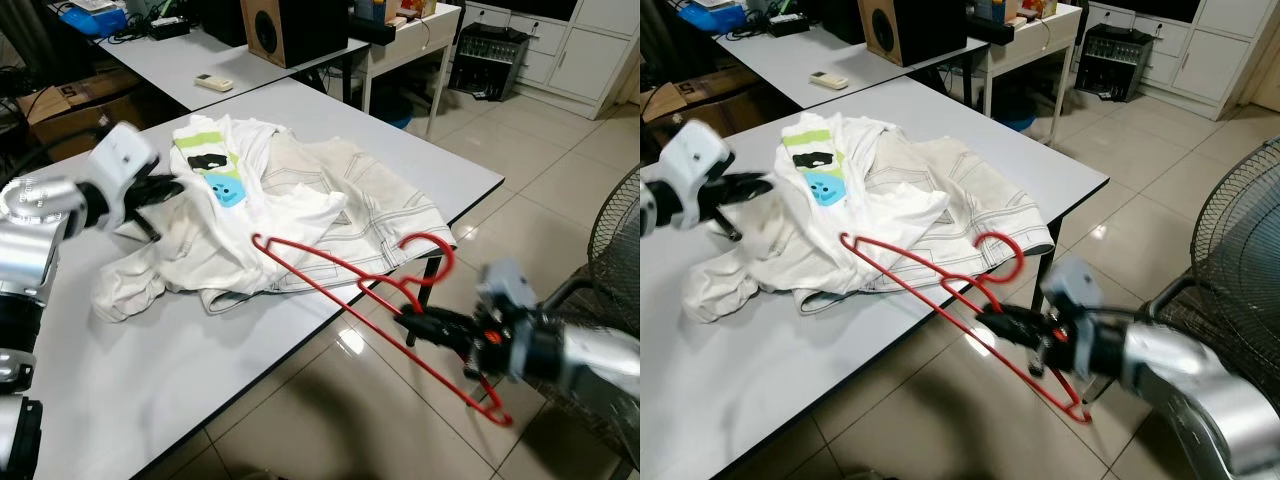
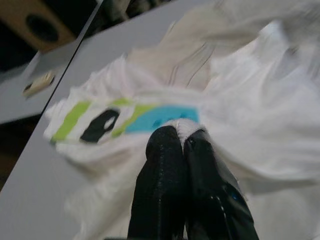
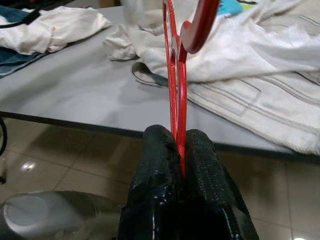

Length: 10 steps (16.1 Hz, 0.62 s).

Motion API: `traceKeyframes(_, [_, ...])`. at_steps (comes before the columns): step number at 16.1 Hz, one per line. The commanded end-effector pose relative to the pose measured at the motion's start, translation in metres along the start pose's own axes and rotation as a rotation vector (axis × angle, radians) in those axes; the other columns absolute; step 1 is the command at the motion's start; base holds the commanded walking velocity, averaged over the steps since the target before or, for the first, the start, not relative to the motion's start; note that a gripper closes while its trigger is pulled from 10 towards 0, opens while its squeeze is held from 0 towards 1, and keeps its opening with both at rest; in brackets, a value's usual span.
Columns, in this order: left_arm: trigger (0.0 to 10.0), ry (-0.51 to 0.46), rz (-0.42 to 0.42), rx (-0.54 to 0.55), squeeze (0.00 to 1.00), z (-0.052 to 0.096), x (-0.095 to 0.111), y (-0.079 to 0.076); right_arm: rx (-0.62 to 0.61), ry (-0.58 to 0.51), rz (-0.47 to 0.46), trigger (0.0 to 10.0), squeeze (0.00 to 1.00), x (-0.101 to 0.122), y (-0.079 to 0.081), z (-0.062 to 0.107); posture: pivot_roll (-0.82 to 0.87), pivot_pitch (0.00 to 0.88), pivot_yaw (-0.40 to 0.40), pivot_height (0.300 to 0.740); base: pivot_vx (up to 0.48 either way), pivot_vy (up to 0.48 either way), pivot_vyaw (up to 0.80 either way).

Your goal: Hang hanger

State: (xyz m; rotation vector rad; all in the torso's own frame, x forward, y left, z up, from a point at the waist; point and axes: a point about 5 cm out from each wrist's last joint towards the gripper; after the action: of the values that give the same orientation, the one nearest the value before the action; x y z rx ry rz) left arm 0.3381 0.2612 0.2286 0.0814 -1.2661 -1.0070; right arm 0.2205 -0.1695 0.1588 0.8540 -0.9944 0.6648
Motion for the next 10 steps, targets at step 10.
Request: traceKeyframes(10, [0.0, -0.099, -0.026, -0.044, 0.0, 0.009, 0.048, -0.011, 0.042, 0.067, -0.041, 10.0, 0.0, 0.013, -0.027, -0.056, -0.08, 0.0, 0.049, 0.74, 0.0, 0.0, 0.0])
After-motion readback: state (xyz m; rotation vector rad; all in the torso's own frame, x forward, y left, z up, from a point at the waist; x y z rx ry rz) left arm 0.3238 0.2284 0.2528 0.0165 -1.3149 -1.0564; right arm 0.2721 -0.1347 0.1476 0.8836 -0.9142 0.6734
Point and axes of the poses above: a point about 5 cm out from each wrist's last joint towards the gripper, its own z axis pointing back from the gripper into the wrist, its own x axis along the axis of the wrist's last joint, y = z × x, and after that the axes turned 9 degrees about -z, right-handed
